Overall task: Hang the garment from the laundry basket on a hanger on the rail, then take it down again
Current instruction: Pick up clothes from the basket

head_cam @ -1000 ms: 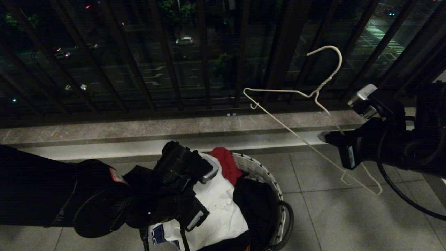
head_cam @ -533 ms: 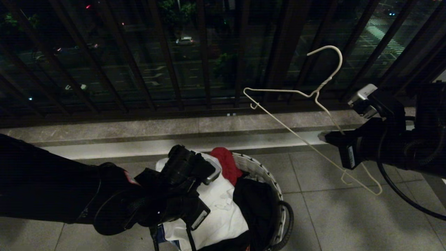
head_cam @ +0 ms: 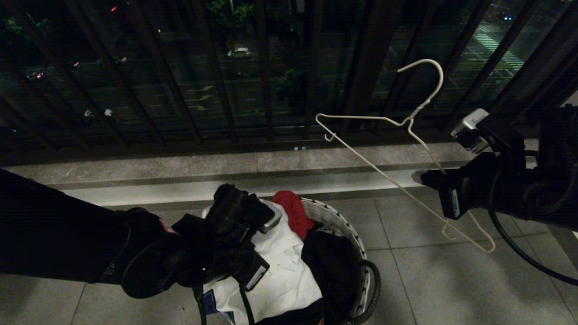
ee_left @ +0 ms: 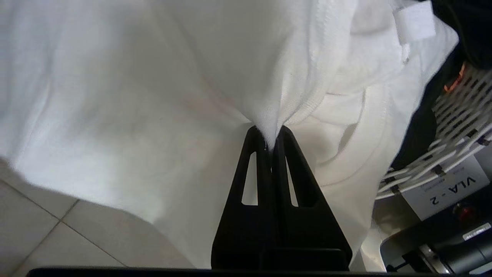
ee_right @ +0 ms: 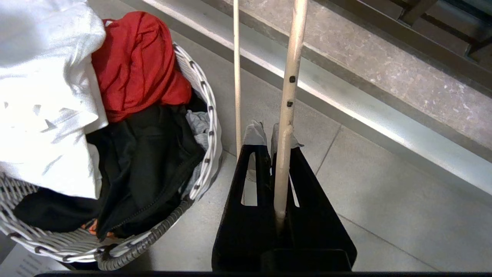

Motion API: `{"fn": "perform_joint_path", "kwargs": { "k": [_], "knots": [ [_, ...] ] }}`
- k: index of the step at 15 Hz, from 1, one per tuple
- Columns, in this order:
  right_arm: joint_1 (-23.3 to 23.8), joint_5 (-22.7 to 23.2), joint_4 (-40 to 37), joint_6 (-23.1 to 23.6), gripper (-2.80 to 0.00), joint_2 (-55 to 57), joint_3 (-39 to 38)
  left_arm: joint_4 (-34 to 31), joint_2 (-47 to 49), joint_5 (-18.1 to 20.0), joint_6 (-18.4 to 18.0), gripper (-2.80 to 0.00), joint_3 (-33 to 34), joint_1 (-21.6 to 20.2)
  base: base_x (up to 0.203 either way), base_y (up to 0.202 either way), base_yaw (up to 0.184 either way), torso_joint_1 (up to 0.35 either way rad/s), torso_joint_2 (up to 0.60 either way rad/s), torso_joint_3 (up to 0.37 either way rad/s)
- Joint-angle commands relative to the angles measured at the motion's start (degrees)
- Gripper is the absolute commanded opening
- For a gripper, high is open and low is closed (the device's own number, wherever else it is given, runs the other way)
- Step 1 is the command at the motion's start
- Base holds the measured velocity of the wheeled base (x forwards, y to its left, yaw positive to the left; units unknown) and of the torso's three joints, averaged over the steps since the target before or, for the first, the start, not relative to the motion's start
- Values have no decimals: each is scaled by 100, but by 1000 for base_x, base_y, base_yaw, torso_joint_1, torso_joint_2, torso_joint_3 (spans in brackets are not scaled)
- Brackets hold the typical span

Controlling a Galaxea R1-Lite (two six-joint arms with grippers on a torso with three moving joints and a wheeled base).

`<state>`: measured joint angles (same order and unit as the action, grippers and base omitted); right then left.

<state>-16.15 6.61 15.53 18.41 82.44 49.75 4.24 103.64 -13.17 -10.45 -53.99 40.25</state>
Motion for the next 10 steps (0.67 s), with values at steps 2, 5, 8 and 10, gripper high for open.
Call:
{"fn": "perform_joint_path", "kwargs": {
  "k": [2,5,8,10],
  "knots": [
    [-2,7,12,14,-280,8,0,7,-396,-11,-2,-280,-20,-61,0,0,0,0,0,0],
    [-2,7,12,14,-280,8,0,1,-1045,-5,-27,-280,-23,-161,0,0,0,0,0,0],
    [-2,7,12,14,-280,8,0,-23,-1546,-2,-58,-280,-24,-289,0,0,0,0,0,0],
    [2,7,12,6,-280,2,0,-44,-1576,-11,-117,-280,-41,-441,0,0,0,0,0,0]
  ]
}}
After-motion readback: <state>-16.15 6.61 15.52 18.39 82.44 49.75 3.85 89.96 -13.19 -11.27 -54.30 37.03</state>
